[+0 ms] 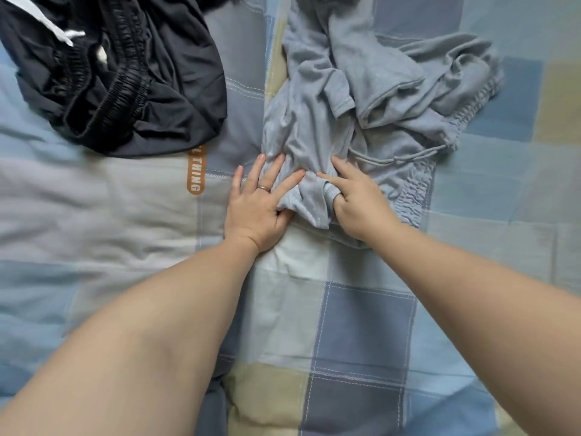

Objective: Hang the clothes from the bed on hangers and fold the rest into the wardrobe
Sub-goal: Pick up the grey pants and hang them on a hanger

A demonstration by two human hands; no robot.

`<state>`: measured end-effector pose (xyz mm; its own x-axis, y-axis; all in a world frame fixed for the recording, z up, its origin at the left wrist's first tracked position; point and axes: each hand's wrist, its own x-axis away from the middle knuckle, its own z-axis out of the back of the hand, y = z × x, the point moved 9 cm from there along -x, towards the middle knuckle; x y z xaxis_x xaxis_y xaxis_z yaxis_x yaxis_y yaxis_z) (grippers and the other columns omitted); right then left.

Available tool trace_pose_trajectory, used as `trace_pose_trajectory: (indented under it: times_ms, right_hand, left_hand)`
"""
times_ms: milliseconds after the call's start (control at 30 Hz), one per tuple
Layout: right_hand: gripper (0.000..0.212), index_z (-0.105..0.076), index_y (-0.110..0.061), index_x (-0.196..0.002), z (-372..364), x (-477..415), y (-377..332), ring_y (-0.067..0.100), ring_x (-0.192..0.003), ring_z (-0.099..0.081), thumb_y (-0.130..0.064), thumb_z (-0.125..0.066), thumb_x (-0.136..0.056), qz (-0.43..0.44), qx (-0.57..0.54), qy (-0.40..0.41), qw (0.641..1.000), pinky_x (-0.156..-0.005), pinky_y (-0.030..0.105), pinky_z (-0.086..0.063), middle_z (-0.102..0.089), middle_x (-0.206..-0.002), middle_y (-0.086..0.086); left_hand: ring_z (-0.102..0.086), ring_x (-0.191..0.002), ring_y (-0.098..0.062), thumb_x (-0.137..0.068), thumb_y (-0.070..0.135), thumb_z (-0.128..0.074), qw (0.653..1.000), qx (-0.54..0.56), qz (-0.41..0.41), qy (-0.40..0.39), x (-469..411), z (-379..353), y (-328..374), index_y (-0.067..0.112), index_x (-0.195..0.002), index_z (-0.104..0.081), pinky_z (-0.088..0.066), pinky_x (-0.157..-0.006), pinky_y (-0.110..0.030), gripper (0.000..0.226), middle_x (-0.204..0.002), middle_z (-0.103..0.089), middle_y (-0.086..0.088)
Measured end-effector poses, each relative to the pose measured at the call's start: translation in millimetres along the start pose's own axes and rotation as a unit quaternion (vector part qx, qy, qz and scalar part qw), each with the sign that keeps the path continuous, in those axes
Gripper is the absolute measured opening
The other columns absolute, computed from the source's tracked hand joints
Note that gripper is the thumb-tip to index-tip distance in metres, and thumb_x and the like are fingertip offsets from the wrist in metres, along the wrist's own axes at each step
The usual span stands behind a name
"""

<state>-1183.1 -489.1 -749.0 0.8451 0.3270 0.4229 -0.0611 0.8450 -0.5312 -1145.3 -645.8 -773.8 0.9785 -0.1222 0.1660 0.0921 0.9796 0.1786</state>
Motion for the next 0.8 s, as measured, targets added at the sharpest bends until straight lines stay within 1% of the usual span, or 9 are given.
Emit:
trace_pose_trajectory:
  times_ms: [167,300,367,433,500,600,633,733,800]
  right_hand:
    - [0.052,-0.050,-0.032,-0.146,2,83,16,0.024,-0.153,-0.014,-0.013,-0.041,-0.098,-0.079,0.016,0.010,0.997,-0.122,0.044,-0.013,-0.029,-0.163,-0.007]
    - [0.050,-0.050,-0.035,-0.144,8,197,35,0.017,-0.153,-0.015,-0.014,-0.042,-0.099,-0.167,-0.031,-0.011,0.985,-0.117,0.041,-0.016,-0.033,-0.160,-0.013]
    - [0.050,-0.050,-0.036,-0.144,15,264,35,0.015,-0.153,-0.016,-0.014,-0.042,-0.100,-0.196,-0.043,-0.037,0.979,-0.117,0.041,-0.016,-0.034,-0.159,-0.015]
    - [0.050,-0.050,-0.036,-0.144,29,332,26,0.015,-0.152,-0.019,-0.014,-0.042,-0.100,-0.210,-0.052,-0.046,0.975,-0.118,0.040,-0.017,-0.036,-0.159,-0.015]
    - [0.052,-0.051,-0.035,-0.144,48,395,13,0.017,-0.151,-0.020,-0.011,-0.042,-0.099,-0.207,-0.063,-0.041,0.975,-0.119,0.039,-0.017,-0.037,-0.158,-0.013]
    - [0.052,-0.052,-0.033,-0.144,85,474,-2,0.020,-0.151,-0.021,-0.010,-0.041,-0.098,-0.206,-0.085,-0.001,0.975,-0.119,0.041,-0.017,-0.037,-0.158,-0.012]
    - [0.052,-0.053,-0.032,-0.143,101,496,-8,0.022,-0.151,-0.022,-0.009,-0.041,-0.098,-0.201,-0.093,0.016,0.975,-0.120,0.043,-0.018,-0.038,-0.158,-0.009]
    - [0.048,-0.058,-0.026,-0.140,150,561,-34,0.022,-0.148,-0.028,-0.008,-0.040,-0.099,-0.168,-0.127,0.068,0.975,-0.119,0.049,-0.022,-0.044,-0.155,-0.003]
    - [0.046,-0.063,-0.021,-0.135,179,602,-54,0.020,-0.135,-0.046,-0.006,-0.041,-0.098,-0.144,-0.161,0.100,0.971,-0.112,0.045,-0.034,-0.058,-0.142,0.001]
  left_hand:
    - [-0.015,-0.154,-0.023,-0.084,0.029,-0.032,0.980,0.184,0.056,-0.047,55,18,31,0.042,-0.148,-0.044,-0.010,-0.122,-0.050,0.066,-0.165,-0.022,0.010]
    - [-0.023,-0.151,-0.017,-0.094,0.005,-0.043,0.919,0.363,0.105,-0.109,141,35,75,0.034,-0.139,-0.057,-0.022,-0.122,-0.041,0.056,-0.158,-0.038,0.011]
    - [-0.029,-0.149,-0.019,-0.094,0.000,-0.046,0.901,0.395,0.092,-0.157,189,54,106,0.029,-0.138,-0.060,-0.024,-0.121,-0.038,0.054,-0.155,-0.043,0.007]
    - [-0.041,-0.142,-0.021,-0.094,0.003,-0.047,0.897,0.400,0.076,-0.174,233,87,136,0.025,-0.135,-0.062,-0.032,-0.116,-0.038,0.049,-0.149,-0.052,0.002]
    - [-0.056,-0.127,-0.021,-0.092,0.015,-0.044,0.893,0.407,0.080,-0.174,273,125,163,0.025,-0.130,-0.064,-0.043,-0.103,-0.035,0.044,-0.136,-0.063,0.001]
    - [-0.062,-0.108,-0.020,-0.095,0.017,-0.045,0.893,0.419,0.055,-0.155,323,182,207,0.024,-0.122,-0.067,-0.043,-0.084,-0.029,0.036,-0.113,-0.069,0.005]
    - [-0.061,-0.105,-0.018,-0.094,0.020,-0.043,0.893,0.424,0.048,-0.144,336,201,222,0.024,-0.119,-0.067,-0.042,-0.082,-0.028,0.035,-0.110,-0.068,0.007]
    - [-0.060,-0.102,-0.013,-0.089,0.019,-0.039,0.874,0.473,0.047,-0.101,369,257,259,0.026,-0.108,-0.068,-0.046,-0.088,-0.032,0.035,-0.106,-0.070,0.006]
    - [-0.058,-0.083,-0.007,-0.090,0.016,-0.039,0.868,0.490,0.067,-0.053,387,296,273,0.030,-0.087,-0.063,-0.044,-0.077,-0.036,0.028,-0.086,-0.066,0.009]
